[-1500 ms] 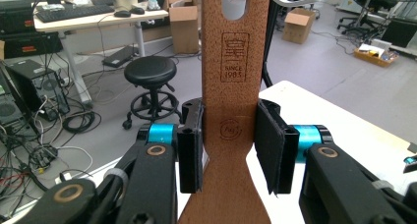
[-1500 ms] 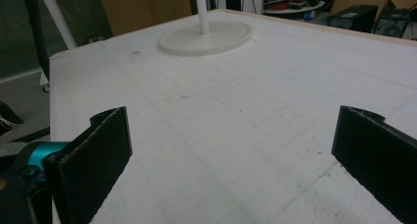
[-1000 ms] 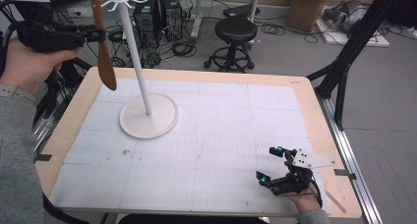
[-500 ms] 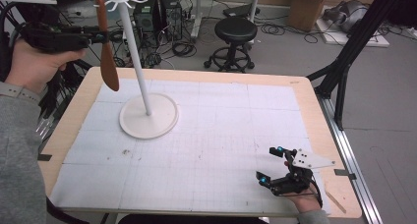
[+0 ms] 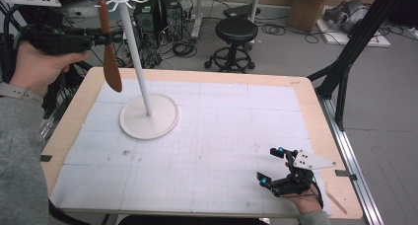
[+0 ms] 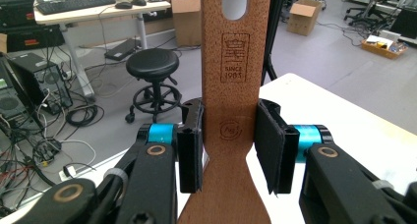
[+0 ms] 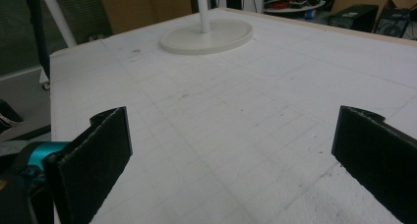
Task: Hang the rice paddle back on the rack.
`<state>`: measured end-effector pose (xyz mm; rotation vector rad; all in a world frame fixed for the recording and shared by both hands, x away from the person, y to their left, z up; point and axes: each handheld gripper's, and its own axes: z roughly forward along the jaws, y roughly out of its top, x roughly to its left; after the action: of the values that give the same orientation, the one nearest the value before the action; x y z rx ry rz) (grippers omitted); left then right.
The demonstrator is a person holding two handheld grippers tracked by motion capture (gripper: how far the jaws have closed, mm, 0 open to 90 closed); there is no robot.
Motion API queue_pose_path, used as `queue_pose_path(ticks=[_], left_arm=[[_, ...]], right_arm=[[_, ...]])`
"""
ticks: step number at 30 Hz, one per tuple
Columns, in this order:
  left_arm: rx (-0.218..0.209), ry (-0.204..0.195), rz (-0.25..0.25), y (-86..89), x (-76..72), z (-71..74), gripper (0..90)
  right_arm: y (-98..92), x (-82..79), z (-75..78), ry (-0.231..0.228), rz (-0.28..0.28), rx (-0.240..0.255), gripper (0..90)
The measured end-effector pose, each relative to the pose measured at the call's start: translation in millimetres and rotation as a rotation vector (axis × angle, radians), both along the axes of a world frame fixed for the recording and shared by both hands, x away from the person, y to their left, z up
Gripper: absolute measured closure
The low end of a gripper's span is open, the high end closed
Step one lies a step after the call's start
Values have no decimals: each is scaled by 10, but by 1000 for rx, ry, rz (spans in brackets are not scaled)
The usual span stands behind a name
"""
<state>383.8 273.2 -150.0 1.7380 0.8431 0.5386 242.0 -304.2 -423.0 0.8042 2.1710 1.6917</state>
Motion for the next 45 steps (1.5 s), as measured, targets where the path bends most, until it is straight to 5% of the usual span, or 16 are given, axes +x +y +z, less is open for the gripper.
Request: queue_pose_path(ticks=[9, 20, 27, 33, 45], left_arm=[[-52, -60, 7, 34, -71, 4, 487], [-50, -161, -67, 92, -315, -319, 238], [-61, -188, -93, 40, -508, -506, 58], [-100, -163, -127, 59, -619, -664, 17], [-142, -214, -151, 4, -823, -1129, 17]], right_arm=[[0, -7, 6, -1, 1, 2, 3], [14, -13, 28, -9, 0, 3, 3], [22, -2, 39, -18, 0, 8, 3], [35, 14, 43, -20, -2, 11, 3], [78, 35, 63, -29, 3, 7, 3]])
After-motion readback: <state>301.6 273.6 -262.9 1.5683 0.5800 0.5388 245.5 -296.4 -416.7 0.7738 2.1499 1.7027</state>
